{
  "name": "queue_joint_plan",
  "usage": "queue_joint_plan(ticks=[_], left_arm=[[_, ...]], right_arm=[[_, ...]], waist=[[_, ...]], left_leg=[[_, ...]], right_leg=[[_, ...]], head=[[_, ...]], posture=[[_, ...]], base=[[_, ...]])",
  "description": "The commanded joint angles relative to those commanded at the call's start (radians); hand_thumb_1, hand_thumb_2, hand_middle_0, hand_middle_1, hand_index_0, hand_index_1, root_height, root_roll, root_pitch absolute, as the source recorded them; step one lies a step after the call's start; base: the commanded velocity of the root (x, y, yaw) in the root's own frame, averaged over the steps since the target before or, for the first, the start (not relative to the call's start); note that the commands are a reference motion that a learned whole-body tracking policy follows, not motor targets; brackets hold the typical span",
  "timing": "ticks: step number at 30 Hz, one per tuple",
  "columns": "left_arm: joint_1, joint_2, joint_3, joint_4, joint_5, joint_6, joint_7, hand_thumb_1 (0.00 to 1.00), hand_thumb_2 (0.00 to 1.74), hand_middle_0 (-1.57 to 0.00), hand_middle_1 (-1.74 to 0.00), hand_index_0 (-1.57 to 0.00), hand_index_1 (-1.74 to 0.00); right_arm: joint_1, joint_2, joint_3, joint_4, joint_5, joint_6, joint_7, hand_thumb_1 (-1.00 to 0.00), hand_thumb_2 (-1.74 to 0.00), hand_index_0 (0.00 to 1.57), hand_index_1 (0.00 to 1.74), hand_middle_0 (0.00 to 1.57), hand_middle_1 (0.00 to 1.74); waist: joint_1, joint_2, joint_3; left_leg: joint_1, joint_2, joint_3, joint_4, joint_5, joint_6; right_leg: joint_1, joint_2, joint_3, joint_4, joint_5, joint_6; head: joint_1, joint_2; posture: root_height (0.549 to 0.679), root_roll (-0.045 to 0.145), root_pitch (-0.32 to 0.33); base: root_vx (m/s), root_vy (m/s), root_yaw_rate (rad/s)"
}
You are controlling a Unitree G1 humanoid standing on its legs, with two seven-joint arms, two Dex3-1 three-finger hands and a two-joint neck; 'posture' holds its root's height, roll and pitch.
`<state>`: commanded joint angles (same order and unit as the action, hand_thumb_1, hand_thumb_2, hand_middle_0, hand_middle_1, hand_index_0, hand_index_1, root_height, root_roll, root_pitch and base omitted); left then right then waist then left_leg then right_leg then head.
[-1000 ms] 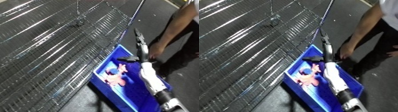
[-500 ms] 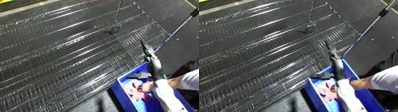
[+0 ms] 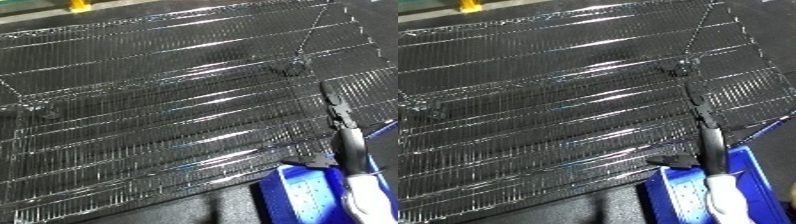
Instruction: Pick up the object and place it into the box
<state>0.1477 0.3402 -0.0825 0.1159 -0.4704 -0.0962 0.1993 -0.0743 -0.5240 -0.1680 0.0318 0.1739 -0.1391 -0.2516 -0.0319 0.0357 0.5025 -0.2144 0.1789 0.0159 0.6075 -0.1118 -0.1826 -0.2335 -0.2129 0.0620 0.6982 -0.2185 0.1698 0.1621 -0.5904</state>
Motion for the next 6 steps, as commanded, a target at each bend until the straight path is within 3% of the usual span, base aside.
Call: queue_joint_plan(ticks=[6], left_arm=[[-0.010, 0.007, -0.002, 0.007, 0.008, -0.003, -0.002, 1.00, 1.74, -1.57, -1.74, -1.57, -1.74]], right_arm=[[-0.042, 0.013, 0.040, -0.009, 0.011, -0.007, 0.001, 0.00, 0.00, 0.00, 0.00, 0.00, 0.00]], waist=[[0.016, 0.002, 0.003]], left_leg=[[-0.005, -0.002, -0.003, 0.005, -0.006, 0.0025]], right_leg=[[-0.014, -0.0036, 0.000, 0.011, 0.001, 0.0029]], head=[[-0.058, -0.003]], posture=[[0.631, 0.059, -0.224]], base=[[0.008, 0.001, 0.018]])
